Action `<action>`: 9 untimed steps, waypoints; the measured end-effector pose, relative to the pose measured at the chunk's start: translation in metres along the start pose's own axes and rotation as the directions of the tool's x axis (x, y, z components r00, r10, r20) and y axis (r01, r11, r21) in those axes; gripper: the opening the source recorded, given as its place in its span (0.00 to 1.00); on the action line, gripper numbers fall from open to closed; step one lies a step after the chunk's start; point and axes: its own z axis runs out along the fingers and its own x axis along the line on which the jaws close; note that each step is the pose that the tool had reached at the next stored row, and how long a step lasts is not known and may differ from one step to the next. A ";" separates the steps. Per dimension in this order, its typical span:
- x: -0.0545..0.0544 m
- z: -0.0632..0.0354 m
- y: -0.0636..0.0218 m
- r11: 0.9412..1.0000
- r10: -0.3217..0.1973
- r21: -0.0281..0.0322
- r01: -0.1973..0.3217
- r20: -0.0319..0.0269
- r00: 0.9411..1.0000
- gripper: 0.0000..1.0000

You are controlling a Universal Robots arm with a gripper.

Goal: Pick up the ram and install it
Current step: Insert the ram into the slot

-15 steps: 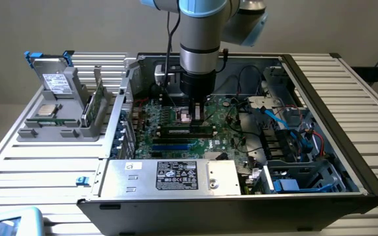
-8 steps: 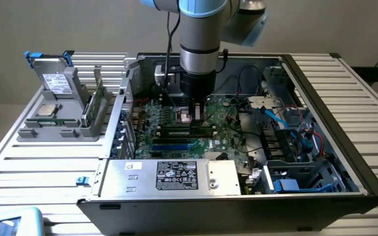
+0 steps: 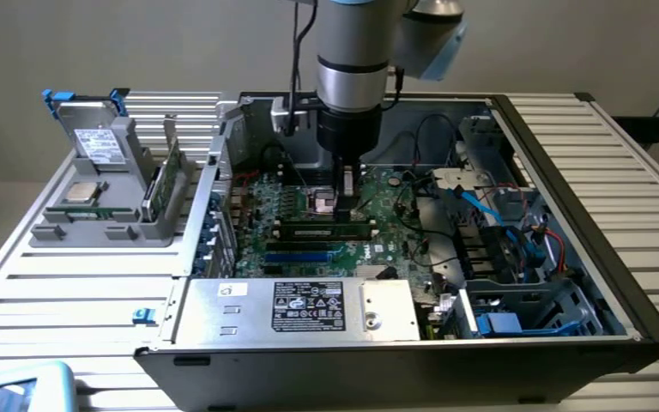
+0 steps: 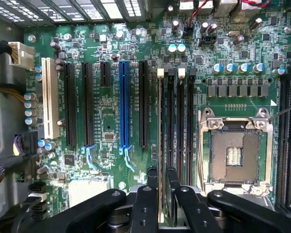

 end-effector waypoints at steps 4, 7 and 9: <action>0.001 -0.0179 -0.0094 1.000 0.000 -0.001 0.000 0.000 1.000 0.22; 0.002 -0.0247 -0.0146 1.000 0.000 -0.001 0.000 0.000 1.000 0.22; 0.002 -0.0247 -0.0146 1.000 0.000 -0.002 0.000 0.000 1.000 0.22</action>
